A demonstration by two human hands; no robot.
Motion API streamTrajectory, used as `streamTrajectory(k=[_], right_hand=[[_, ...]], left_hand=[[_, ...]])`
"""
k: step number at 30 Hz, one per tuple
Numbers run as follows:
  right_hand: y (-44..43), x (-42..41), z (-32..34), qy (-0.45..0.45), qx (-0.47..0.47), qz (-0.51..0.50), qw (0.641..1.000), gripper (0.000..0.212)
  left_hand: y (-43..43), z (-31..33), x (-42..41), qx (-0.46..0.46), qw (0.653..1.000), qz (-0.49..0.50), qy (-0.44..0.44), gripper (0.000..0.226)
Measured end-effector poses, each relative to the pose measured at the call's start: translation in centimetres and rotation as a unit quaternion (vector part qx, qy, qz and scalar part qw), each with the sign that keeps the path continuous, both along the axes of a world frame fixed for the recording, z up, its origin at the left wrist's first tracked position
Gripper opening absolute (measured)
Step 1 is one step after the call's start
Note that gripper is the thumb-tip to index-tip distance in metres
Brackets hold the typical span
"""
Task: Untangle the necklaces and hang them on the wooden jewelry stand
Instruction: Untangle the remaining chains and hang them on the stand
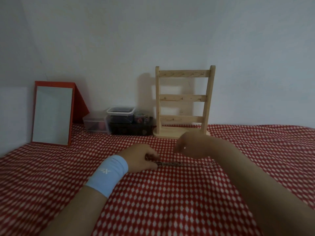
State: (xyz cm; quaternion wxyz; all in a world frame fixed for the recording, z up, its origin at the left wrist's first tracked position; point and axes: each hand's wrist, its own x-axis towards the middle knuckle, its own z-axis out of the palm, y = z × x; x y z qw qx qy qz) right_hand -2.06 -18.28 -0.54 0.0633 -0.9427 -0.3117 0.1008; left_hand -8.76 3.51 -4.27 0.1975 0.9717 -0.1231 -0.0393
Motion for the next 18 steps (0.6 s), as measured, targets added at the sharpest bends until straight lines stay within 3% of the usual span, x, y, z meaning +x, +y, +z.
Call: streamTrajectory(k=[3,7,10,14,18], right_hand=[[0.8,-0.3,-1.7,0.045,0.001,0.036,0.998,0.024],[-0.1,0.1,-3.3,0.044,0.06,-0.002,0.997,0.019],[-0.7,0.3,-3.8,0.047,0.107,-0.037,0.992,0.016],[-1.2,0.6,-4.7,0.051,0.147,-0.04,0.987,0.009],[-1.4,1.1,-5.2,0.09,0.178,-0.044,0.979,0.008]], left_hand=[[-0.4,-0.8,-0.3,0.043,0.998,0.013,-0.041,0.021],[-1.1,-0.6,0.2,0.045,0.996,0.039,-0.063,0.023],[-2.8,-0.7,1.1,0.017,0.998,0.015,-0.061,0.028],[-4.5,-1.0,2.0,0.058,0.996,-0.022,-0.062,0.023],[-3.9,-2.1,2.6,-0.048,0.998,0.006,-0.05,0.007]])
